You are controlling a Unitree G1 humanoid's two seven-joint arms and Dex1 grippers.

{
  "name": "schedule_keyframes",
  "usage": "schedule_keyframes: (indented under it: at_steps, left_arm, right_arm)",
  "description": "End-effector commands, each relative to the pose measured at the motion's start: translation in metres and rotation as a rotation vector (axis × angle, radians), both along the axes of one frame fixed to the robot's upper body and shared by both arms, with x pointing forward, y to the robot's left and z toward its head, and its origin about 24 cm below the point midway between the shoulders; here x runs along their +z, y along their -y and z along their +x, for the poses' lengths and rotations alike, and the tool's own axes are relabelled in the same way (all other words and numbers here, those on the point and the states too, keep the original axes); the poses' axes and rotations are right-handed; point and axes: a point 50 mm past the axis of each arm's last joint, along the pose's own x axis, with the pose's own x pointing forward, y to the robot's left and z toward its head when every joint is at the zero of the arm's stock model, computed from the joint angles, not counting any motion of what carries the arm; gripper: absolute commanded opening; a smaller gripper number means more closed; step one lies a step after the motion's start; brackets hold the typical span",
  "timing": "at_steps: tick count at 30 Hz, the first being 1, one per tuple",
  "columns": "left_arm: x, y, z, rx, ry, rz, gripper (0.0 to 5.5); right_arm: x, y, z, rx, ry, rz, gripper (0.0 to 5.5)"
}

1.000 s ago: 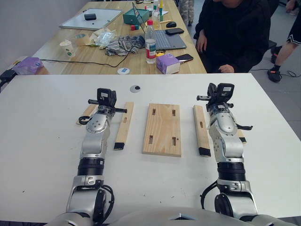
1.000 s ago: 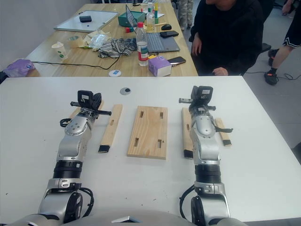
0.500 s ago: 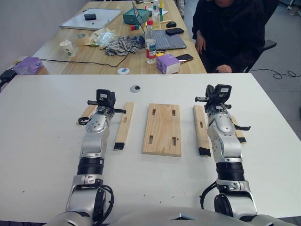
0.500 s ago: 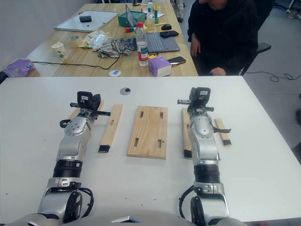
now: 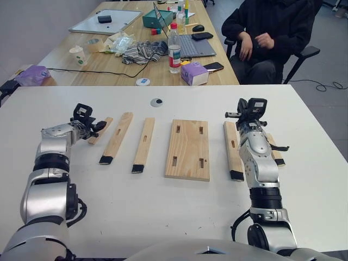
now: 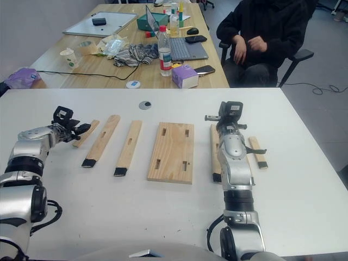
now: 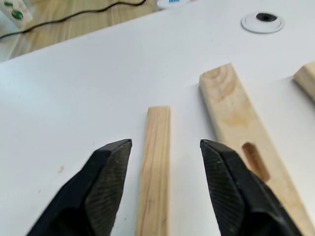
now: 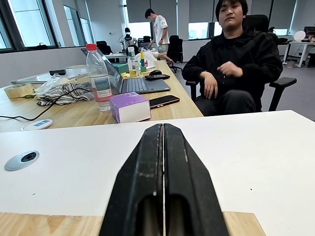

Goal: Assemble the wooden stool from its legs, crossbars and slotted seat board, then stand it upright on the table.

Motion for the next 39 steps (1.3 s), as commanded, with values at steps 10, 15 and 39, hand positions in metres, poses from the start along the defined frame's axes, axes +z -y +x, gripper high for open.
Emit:
schedule_keyframes:
  at_steps: [10,15,39]
  left_arm:
    - [-0.044,-0.015,-0.03,0.074,-0.208,0.03,3.32]
    - [-0.053,-0.014,-0.037,0.085,-0.23,-0.071,2.48]
    - [0.108,0.204,-0.001,-0.77,0.559,-0.315,1.25]
  right_arm:
    - [0.012,0.003,0.009,0.028,0.013,-0.022,0.0]
    - [0.013,0.003,0.01,0.037,0.011,-0.028,0.0]
    - [0.102,-0.066,-0.001,0.852,-0.055,0.898,2.11]
